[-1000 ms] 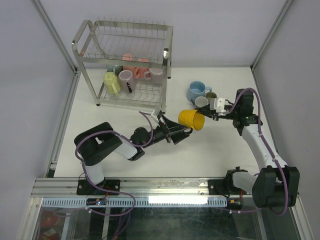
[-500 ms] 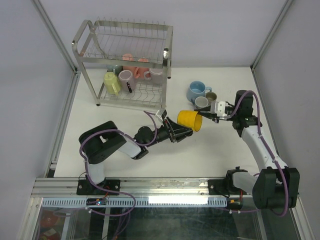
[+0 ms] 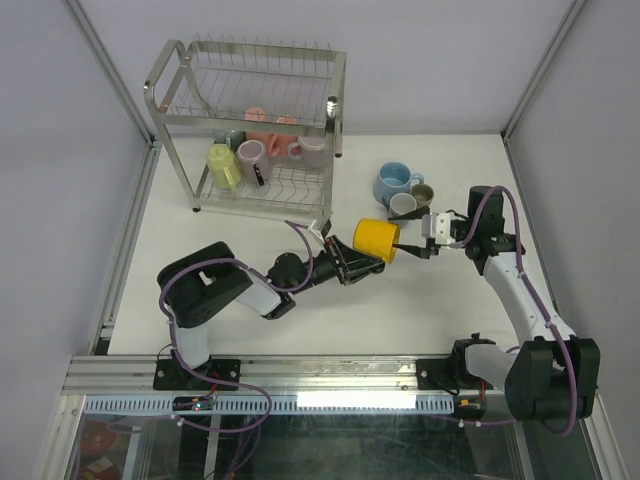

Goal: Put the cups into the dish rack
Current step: Turn the cup upside down in the dish rack.

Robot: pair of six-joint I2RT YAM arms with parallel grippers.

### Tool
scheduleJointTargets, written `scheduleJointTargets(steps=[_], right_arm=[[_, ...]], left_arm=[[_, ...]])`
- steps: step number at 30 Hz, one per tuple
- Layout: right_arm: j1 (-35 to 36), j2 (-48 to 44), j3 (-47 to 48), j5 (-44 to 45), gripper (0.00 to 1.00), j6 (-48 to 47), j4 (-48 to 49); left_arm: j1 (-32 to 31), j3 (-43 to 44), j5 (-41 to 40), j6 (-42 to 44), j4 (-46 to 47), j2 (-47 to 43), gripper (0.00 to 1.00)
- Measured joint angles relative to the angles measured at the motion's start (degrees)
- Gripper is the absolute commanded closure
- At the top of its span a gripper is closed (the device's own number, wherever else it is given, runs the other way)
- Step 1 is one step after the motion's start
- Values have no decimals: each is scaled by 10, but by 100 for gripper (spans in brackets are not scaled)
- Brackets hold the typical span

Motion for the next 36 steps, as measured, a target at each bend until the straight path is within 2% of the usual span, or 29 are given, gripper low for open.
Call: scheduleJointTargets(steps=[5, 10, 17, 30, 33, 36], right_arm=[[-5, 0, 2, -16, 25, -75, -93], [-18, 0, 9, -26, 21, -99, -137], [-26, 0, 14, -26, 20, -95, -151], [-32, 0, 14, -26, 20, -53, -137], [-34, 0, 14, -26, 20, -50, -135], [-35, 0, 14, -27, 20, -48, -134]], left_arm=[[8, -41, -11, 38, 0, -10, 100], [23, -92, -23, 74, 0, -35, 100], [56, -157, -25, 132, 0, -73, 100], [227, -257, 37, 252, -3, -188, 100], [259, -257, 55, 291, -44, -240, 100], [280, -242, 61, 360, -153, -323, 100]])
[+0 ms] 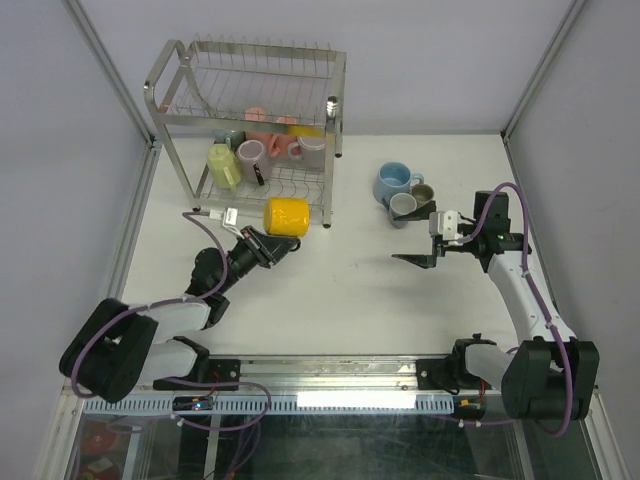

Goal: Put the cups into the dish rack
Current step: Turn the cup upside down in the dish rack.

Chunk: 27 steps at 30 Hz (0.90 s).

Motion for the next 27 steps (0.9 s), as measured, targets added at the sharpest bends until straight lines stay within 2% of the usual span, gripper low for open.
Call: scheduleJointTargets(steps=[5, 10, 18, 27], right_arm=[[-2, 0, 0, -1, 19, 3, 0], [-3, 0, 0, -3, 19, 4, 2], [-5, 0, 0, -10, 20, 6, 5], [-7, 0, 0, -12, 20, 6, 5]], left_arm=[[2, 72, -47, 141, -228, -112, 100], [2, 119, -106, 246, -348, -134, 100], [2, 174, -151, 344, -424, -81, 100], [2, 237, -164, 416, -420, 13, 100]])
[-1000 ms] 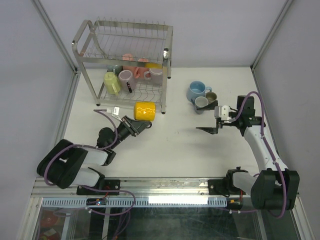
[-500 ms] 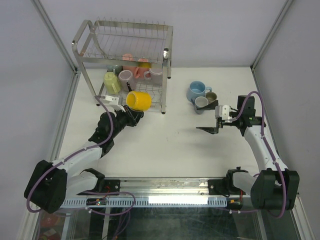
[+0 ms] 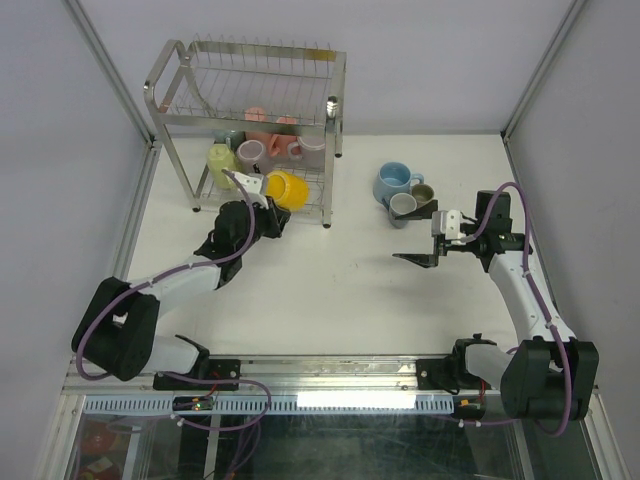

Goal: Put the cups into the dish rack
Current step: Turn the cup upside down in the dish rack.

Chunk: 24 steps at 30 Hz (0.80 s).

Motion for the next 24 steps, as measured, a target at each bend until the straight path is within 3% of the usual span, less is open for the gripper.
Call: scheduleJointTargets(steps=[24], right_arm=[[-4, 0, 0, -8, 19, 0, 0]], left_arm=[[34, 162, -15, 75, 11, 221, 100]])
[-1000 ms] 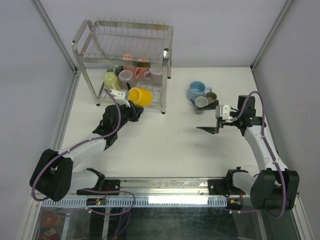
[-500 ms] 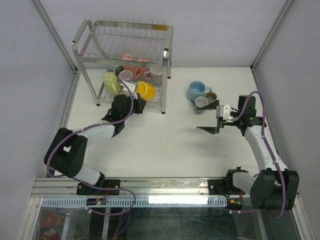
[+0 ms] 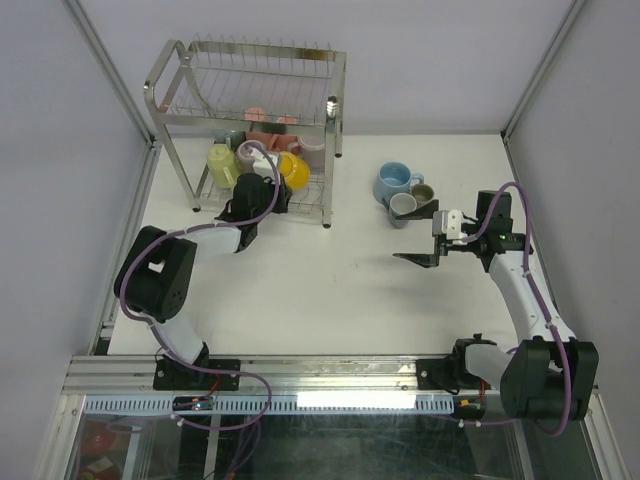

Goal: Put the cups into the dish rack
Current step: Turn the cup upside down in the dish rack.

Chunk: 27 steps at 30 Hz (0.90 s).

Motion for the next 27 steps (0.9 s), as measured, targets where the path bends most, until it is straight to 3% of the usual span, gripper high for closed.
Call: scheduleJointTargets(steps=[13, 27], right_arm=[[0, 0, 0, 0, 19, 0, 3], [0, 0, 0, 0, 19, 0, 4]], left_arm=[[0, 99, -47, 53, -43, 76, 100], [0, 160, -87, 80, -98, 124, 91]])
